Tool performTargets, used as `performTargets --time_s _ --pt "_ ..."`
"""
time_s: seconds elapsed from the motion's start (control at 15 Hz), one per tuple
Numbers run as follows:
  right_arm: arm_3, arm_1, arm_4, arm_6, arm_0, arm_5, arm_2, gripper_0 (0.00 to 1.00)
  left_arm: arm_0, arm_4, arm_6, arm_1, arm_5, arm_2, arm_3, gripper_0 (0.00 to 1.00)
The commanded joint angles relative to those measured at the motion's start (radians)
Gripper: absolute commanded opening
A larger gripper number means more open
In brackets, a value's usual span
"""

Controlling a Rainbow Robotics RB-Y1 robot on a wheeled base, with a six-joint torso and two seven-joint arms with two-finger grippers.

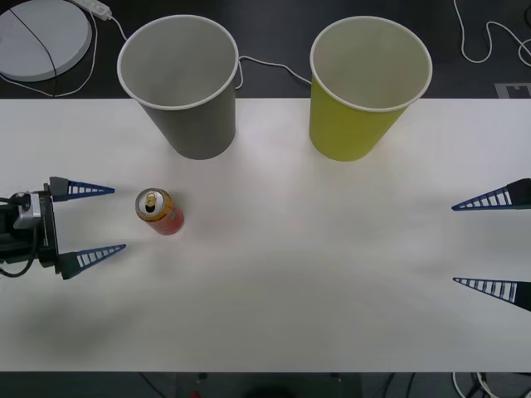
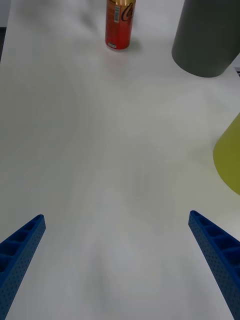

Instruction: Put the can into the green bin and the plastic bottle into the gray bin

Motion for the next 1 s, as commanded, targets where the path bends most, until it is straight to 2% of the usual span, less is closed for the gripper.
performTargets --time_s 0.07,0.4,1.0 --pt "0.000 0.000 0.000 0.000 0.000 0.000 0.000 1.00 -0.051 0.077 -0.065 -0.018 -0.016 -0.075 0.104 1.00" --pt "0.000 0.000 0.000 0.000 0.000 0.000 0.000 1.00 -0.063 0.113 -0.096 -0.089 -0.013 -0.093 0.167 1.00" --pt "0.000 0.000 0.000 0.000 0.000 0.000 0.000 1.00 -0.076 0.113 -0.108 -0.175 0.084 -0.093 0.167 1.00"
